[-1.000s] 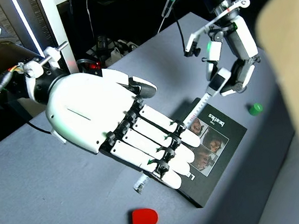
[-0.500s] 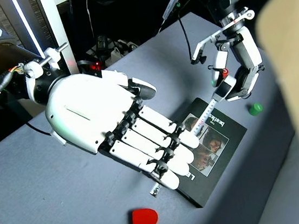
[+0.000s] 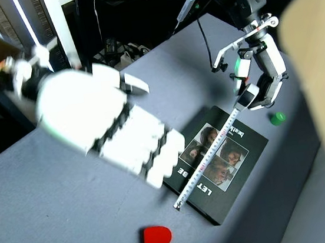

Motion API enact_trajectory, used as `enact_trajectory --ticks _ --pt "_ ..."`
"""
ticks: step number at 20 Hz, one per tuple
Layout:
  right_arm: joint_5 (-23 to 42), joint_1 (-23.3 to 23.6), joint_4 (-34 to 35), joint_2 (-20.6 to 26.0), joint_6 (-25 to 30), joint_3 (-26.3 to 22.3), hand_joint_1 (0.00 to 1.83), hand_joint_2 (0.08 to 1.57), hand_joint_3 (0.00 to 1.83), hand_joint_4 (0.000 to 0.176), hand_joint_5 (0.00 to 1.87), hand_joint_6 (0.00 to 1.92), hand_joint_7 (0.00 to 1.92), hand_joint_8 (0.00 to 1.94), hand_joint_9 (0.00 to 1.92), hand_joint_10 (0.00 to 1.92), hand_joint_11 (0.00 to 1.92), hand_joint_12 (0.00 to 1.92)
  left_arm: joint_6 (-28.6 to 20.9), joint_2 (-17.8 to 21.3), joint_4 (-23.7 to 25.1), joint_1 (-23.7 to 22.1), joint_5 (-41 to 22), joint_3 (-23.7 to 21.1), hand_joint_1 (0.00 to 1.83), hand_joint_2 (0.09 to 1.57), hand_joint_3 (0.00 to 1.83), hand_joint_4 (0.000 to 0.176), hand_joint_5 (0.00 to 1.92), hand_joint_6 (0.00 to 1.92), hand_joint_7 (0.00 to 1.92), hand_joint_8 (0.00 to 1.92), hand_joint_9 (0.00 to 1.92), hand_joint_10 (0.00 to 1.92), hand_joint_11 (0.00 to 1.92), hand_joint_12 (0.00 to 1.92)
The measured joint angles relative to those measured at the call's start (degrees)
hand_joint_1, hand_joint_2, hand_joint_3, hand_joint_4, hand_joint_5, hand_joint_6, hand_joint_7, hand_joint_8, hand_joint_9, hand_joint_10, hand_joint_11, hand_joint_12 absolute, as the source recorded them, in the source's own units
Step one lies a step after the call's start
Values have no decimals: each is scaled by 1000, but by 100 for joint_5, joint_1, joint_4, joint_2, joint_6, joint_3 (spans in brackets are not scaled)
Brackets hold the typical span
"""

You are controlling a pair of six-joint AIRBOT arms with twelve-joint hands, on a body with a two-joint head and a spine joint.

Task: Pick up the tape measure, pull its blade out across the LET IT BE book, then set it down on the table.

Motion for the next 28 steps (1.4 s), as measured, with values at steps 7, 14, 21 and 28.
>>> enact_trajectory --ticks 7,14,21,28 --pt "-286 -546 -168 -114 101 -9 0 1037 4 0 92 3 134 2 108 3 0 566 -426 2 321 173 116 138 1494 1081 0 0 898 950 1048 689 1029 945 903 1447" --pt "-328 -605 -249 -127 356 -68 0 1050 5 0 100 2 154 5 126 4 0 626 -546 -24 402 291 284 352 1494 1076 0 0 913 930 1073 649 1030 938 912 1435" --pt "-168 -619 -273 -120 437 -92 0 1055 3 0 106 2 163 2 131 2 0 627 -758 -35 520 439 385 442 1495 1078 0 0 905 931 1066 662 1037 934 906 1441" --pt "-208 -686 -264 -122 433 -94 0 1059 3 0 129 5 182 5 151 6 0 661 -892 -46 581 511 450 446 1495 1079 0 0 897 930 1086 648 1019 956 898 1453"
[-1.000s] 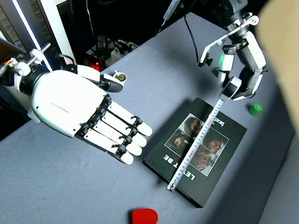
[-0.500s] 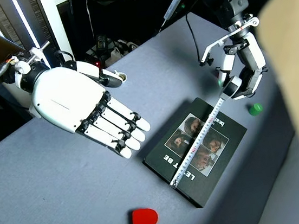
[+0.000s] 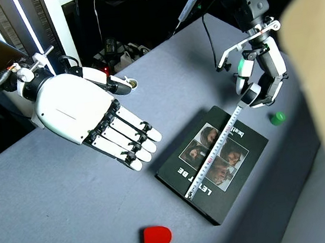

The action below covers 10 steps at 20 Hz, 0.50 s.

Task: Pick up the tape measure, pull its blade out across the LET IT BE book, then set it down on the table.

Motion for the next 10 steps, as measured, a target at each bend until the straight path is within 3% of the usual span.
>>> enact_trajectory --ticks 10 --pt "-2 -4 -9 -4 17 0 0 1060 2 0 130 3 181 2 146 2 0 649 -11 -48 24 28 28 0 1494 1078 0 0 901 935 1071 662 1024 949 913 1439"
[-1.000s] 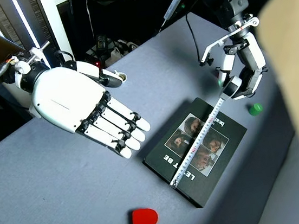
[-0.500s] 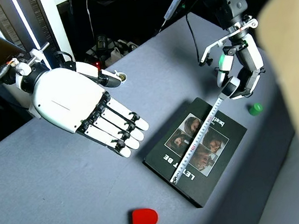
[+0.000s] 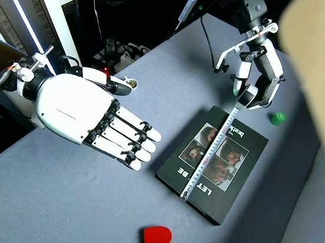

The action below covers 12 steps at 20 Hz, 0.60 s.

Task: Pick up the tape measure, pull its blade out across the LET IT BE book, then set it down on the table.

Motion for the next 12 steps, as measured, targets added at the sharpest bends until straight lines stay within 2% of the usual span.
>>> enact_trajectory --ticks 5,7,12 --pt "-42 -2 2 0 0 -37 0 1060 2 0 126 1 170 0 139 0 0 645 -70 9 127 -42 -7 -31 1495 1078 0 0 907 921 1062 671 1034 942 910 1440" --pt "-44 -2 -7 0 0 -59 0 1061 2 0 129 1 169 0 137 0 0 630 -76 68 247 -181 -2 -157 1495 1078 0 0 901 919 1061 676 1037 939 914 1439" --pt "-87 -63 -20 0 2 -59 0 1061 1 0 124 0 170 1 138 1 0 633 363 437 269 -717 -70 -717 1494 1078 0 0 906 920 1045 693 1046 928 911 1439"
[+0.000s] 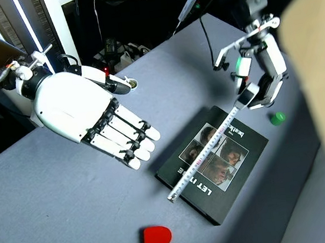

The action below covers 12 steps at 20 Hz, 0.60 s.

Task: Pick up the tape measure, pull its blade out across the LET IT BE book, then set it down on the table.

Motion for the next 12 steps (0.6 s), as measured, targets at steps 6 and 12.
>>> enact_trajectory --ticks 6,12 --pt "-9 -2 15 0 4 -13 0 1062 1 0 111 5 168 0 138 0 0 622 573 603 -330 -249 -149 -925 1494 1079 0 0 903 924 1053 688 1040 936 903 1448" --pt "-61 4 7 0 4 -42 0 1062 0 0 119 3 173 1 144 2 0 676 649 1276 -361 153 -87 -1528 1494 1080 0 0 898 931 1055 684 1038 937 899 1451"
